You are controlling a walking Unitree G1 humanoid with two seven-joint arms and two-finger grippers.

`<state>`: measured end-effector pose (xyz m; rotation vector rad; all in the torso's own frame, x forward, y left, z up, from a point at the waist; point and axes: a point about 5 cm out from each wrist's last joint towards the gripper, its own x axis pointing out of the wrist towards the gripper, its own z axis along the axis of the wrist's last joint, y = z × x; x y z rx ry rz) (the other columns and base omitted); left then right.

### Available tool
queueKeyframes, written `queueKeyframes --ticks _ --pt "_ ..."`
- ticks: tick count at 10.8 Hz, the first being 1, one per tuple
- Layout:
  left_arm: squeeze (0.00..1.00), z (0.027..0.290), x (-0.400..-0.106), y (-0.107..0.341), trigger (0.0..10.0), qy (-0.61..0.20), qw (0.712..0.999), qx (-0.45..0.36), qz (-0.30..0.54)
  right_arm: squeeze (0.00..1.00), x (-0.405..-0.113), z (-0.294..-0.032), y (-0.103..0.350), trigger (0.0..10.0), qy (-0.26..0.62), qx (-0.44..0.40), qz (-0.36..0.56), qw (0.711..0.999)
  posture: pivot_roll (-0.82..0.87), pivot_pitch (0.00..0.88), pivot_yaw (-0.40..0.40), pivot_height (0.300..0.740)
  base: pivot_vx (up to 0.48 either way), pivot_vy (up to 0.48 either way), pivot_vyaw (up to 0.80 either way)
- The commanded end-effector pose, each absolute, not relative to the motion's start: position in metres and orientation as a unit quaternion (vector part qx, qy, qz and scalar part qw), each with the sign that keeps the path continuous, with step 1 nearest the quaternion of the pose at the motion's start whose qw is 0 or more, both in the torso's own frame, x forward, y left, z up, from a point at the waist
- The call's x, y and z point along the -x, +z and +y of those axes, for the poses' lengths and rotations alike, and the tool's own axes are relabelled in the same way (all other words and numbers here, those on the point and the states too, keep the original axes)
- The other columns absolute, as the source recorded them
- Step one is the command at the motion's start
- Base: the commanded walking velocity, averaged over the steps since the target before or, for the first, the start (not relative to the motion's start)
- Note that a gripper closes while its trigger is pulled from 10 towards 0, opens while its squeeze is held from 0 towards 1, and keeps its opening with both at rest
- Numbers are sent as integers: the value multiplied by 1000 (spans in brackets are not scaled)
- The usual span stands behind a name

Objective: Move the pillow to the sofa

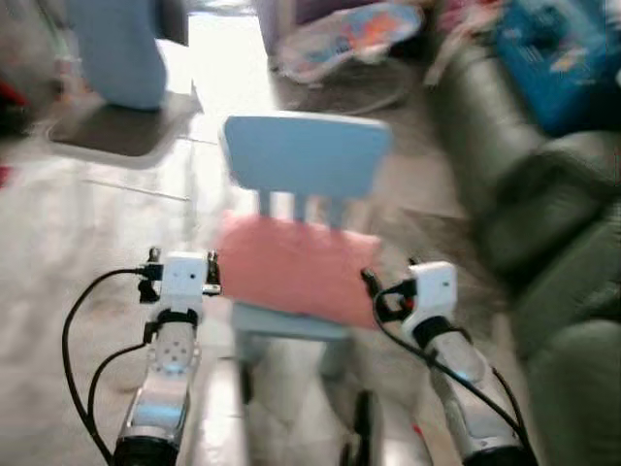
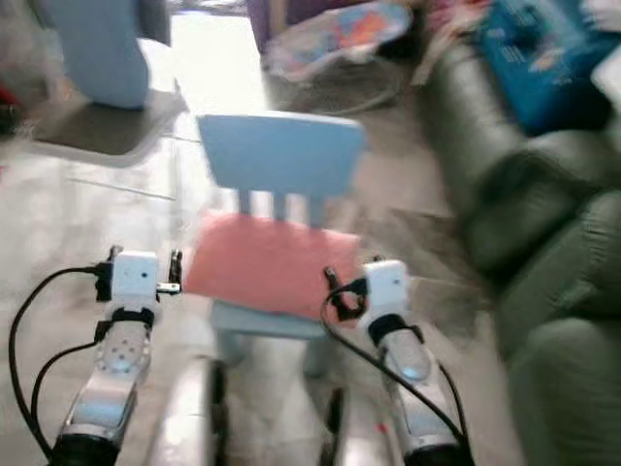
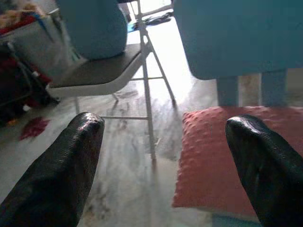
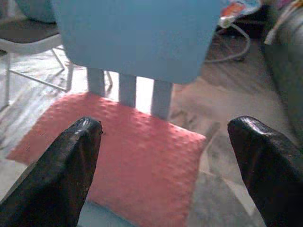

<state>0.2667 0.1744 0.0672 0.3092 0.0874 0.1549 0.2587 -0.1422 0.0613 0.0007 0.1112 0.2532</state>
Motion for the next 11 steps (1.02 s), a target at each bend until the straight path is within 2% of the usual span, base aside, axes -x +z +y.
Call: queueKeyframes --ticks 1,5,10,11 --pt "0 180 -265 66 10000 84 982 -162 50 0 -259 -138 62 10000 133 -4 54 990 5 117 -56 614 0 0 0" --pt "0 182 -265 67 10000 87 982 -160 50 0 -260 -135 63 10000 138 -11 51 989 8 114 -55 540 0 0 0" --pt "0 182 -264 68 10000 73 985 -146 49 0 -261 -137 63 10000 139 -6 53 989 7 116 -58 540 0 0 0" --pt "0 182 -264 68 10000 72 986 -146 49 529 -260 -137 63 10000 140 -9 52 989 7 116 -58 540 0 0 0"
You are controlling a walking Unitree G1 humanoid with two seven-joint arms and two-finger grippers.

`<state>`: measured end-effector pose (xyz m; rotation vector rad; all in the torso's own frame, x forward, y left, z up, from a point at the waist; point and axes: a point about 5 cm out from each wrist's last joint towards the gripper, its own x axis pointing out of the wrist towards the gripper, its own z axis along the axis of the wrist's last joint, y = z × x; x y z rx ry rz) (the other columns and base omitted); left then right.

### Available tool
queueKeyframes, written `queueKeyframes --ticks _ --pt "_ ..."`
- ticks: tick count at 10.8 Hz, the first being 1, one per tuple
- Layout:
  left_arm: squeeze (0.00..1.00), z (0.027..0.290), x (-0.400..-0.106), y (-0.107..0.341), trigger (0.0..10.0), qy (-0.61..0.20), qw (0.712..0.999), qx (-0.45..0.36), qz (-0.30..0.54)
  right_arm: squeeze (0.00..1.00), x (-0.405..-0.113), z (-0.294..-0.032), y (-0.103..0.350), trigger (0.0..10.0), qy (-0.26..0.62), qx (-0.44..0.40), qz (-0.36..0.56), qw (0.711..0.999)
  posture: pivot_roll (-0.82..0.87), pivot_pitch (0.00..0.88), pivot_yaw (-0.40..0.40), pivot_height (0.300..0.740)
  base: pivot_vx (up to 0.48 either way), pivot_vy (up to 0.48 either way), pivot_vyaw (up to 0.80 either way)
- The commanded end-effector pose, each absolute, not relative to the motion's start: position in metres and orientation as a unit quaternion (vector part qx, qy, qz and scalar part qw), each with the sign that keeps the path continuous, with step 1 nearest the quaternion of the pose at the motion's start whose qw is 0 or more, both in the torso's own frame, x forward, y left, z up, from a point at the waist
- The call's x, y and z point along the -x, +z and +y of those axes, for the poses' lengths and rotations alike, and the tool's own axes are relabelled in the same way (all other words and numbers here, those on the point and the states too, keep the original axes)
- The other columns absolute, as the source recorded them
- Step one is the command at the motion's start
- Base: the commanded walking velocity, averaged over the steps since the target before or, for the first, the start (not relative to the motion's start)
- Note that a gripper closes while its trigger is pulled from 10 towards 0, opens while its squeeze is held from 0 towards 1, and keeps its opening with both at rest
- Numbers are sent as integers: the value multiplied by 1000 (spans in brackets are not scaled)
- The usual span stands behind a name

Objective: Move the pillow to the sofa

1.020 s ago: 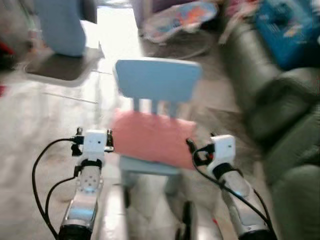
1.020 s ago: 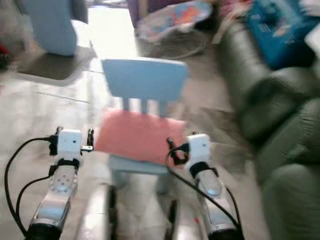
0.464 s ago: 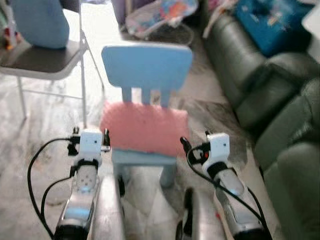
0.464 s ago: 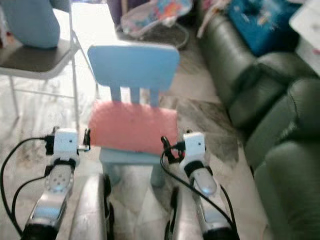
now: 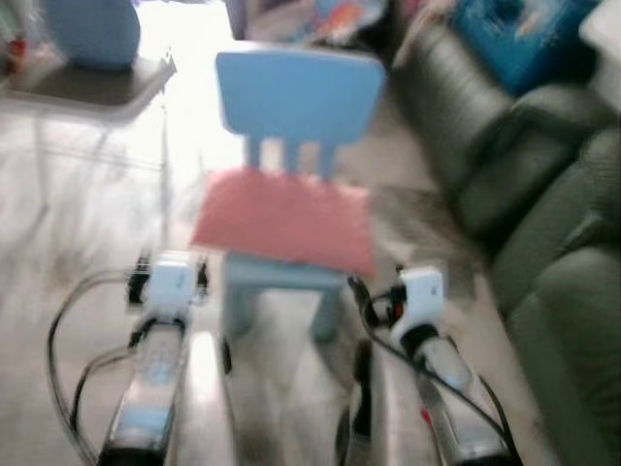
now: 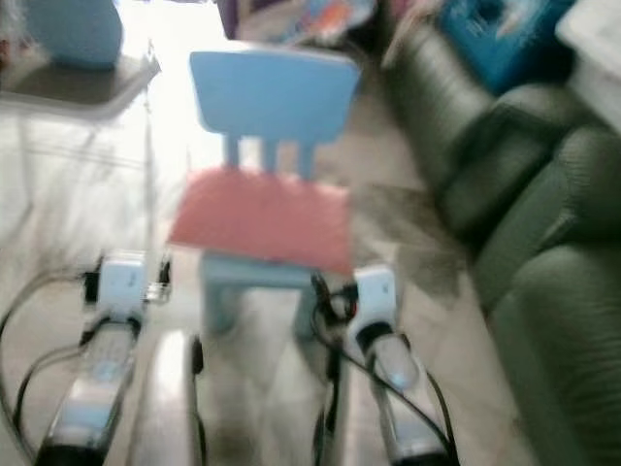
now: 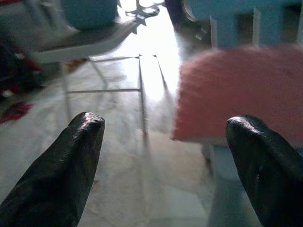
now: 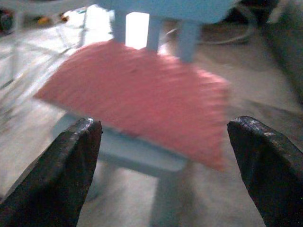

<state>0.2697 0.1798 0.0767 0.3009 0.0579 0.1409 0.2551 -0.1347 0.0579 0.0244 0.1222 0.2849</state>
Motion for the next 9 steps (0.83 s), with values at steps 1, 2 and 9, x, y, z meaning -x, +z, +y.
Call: queueKeyframes --ticks 1,2,9 --pt "0 181 -264 68 10000 71 986 -145 50 1000 -260 -137 64 10000 138 -11 50 989 2 116 -58 540 0 0 0" --pt "0 180 -264 66 10000 67 987 -133 56 1000 -260 -139 64 10000 134 -8 49 990 1 115 -58 540 0 0 0" --pt "0 179 -260 60 10000 43 989 -117 74 0 -259 -141 61 10000 127 12 57 990 -2 113 -59 540 0 0 0"
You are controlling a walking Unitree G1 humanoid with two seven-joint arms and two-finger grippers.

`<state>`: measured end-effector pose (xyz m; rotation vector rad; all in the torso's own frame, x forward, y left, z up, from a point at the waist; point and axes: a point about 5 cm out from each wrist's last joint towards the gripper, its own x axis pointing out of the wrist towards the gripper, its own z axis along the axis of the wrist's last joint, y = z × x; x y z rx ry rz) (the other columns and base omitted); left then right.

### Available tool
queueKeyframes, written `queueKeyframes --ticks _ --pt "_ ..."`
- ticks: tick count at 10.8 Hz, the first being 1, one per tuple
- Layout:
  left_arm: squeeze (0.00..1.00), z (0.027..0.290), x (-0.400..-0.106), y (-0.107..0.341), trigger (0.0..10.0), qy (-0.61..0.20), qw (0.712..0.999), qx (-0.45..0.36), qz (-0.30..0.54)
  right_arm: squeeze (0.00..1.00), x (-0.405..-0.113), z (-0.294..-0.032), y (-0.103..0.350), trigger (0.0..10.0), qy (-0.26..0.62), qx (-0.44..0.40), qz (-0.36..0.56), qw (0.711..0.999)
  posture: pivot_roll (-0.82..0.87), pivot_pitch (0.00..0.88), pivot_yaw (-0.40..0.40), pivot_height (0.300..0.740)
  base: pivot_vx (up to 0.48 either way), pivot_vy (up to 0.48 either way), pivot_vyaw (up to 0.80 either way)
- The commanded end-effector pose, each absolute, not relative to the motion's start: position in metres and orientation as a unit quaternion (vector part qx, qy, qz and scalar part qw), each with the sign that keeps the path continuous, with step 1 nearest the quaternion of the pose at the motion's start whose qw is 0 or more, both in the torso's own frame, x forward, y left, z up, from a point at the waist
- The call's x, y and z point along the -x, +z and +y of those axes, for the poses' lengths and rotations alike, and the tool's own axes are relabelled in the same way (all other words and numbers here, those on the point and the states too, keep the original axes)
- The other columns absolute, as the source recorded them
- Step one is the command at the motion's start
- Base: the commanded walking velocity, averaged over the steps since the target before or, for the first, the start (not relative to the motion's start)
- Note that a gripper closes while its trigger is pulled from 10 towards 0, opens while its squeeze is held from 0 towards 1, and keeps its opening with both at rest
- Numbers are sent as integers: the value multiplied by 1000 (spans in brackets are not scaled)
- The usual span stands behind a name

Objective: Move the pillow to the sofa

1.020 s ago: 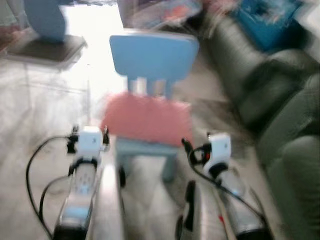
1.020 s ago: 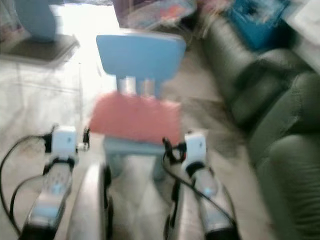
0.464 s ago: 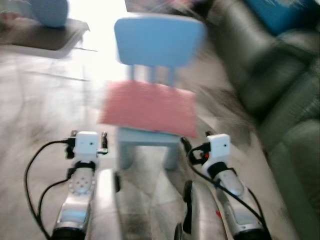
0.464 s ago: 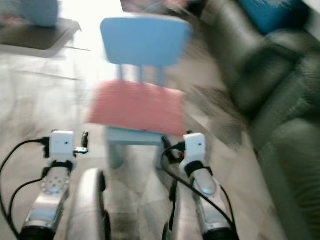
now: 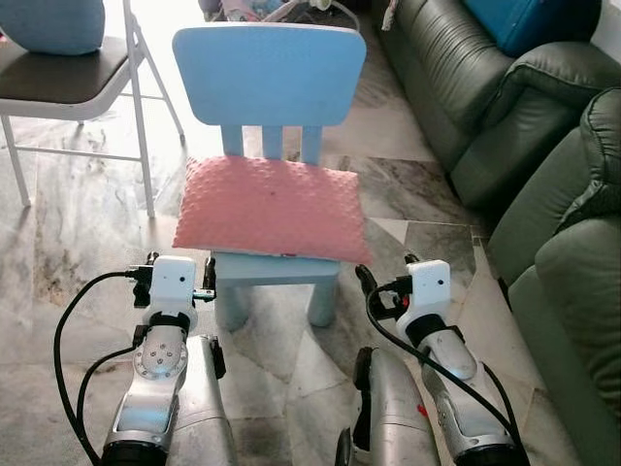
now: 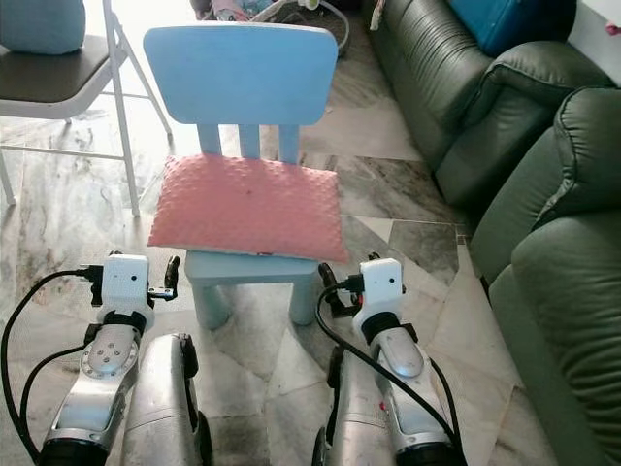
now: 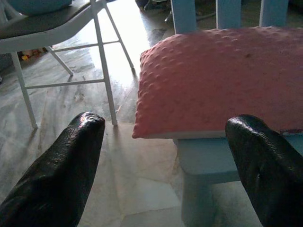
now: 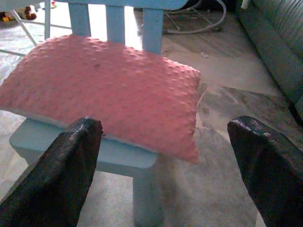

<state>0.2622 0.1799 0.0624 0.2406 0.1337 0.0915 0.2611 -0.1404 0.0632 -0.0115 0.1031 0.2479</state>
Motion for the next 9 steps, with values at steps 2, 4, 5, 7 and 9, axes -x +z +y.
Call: queueKeyframes --ticks 2,4,5,7,9 --pt "0 179 -260 60 10000 42 989 -117 74 0 -259 -141 61 10000 131 21 59 989 -3 115 -59 540 266 0 387" --pt "0 178 -259 60 10000 41 990 -114 76 0 -259 -141 61 10000 128 12 58 990 -6 121 -62 540 292 0 0" --pt "0 177 -259 60 10000 40 990 -114 76 0 -259 -142 61 10000 127 14 59 990 -8 123 -63 540 322 0 0" --pt "0 177 -259 59 10000 40 990 -114 76 0 -259 -143 61 10000 127 15 60 990 -11 123 -64 540 322 0 0" --pt "0 175 -259 59 10000 40 990 -113 77 0 -259 -144 61 10000 128 16 60 990 -12 123 -66 540 322 0 0"
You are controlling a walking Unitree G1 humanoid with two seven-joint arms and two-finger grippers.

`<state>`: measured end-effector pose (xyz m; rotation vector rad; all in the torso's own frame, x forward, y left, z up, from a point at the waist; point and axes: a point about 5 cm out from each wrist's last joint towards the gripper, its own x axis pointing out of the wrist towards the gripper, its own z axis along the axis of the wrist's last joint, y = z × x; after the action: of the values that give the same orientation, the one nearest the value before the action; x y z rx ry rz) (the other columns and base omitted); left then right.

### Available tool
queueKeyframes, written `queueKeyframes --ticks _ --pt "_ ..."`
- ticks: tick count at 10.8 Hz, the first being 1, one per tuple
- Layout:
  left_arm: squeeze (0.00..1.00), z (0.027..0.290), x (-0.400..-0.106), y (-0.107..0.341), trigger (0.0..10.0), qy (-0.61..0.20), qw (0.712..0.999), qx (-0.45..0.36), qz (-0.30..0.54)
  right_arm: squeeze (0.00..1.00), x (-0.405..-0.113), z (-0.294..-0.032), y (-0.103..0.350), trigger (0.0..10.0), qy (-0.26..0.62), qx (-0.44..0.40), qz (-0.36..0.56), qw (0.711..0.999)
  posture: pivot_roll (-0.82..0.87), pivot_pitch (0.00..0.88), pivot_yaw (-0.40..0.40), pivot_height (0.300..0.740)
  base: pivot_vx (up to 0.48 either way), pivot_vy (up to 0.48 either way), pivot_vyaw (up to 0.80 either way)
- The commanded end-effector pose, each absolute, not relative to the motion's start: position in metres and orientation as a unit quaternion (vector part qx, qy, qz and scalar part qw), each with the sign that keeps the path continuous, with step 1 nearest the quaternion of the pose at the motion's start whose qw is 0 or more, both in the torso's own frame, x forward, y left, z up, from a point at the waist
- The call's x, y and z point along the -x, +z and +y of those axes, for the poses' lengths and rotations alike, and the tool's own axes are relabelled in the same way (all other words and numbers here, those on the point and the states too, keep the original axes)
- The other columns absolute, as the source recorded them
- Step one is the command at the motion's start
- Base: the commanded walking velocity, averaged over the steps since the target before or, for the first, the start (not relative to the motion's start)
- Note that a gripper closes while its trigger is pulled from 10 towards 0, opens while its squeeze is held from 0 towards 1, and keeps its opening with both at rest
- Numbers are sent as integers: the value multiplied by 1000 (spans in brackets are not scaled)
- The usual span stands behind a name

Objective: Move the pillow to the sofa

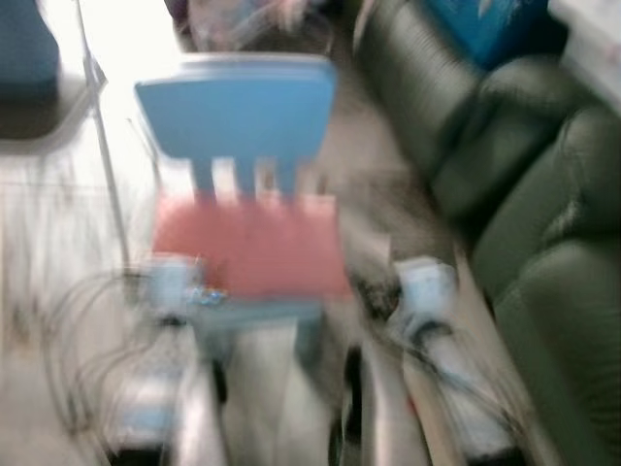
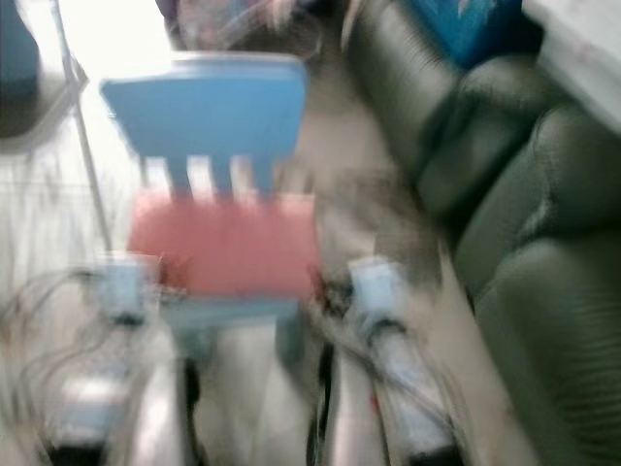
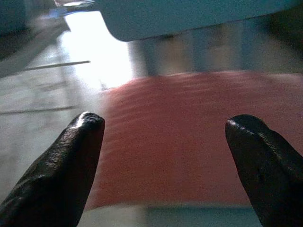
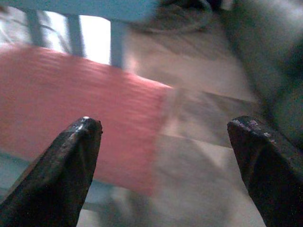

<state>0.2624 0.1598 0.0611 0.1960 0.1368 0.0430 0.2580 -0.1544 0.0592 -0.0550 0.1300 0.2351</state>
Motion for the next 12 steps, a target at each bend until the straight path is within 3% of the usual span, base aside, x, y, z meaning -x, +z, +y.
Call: queueKeyframes --ticks 1,6,9,12 --pt "0 175 -259 59 10000 40 990 -114 77 0 -259 -144 61 10000 130 17 60 990 -14 124 -67 540 300 0 0" --pt "0 183 -255 58 10000 62 986 -132 80 0 -259 -141 60 10000 139 12 65 988 1 142 -72 540 0 0 564" --pt "0 200 -253 49 10000 67 980 -139 127 0 -265 -146 63 10000 124 3 71 990 15 235 -76 540 0 0 0" --pt "0 217 -274 63 10000 60 976 -164 132 0 -266 -135 61 10000 140 -23 93 986 29 366 -80 525 0 0 0"
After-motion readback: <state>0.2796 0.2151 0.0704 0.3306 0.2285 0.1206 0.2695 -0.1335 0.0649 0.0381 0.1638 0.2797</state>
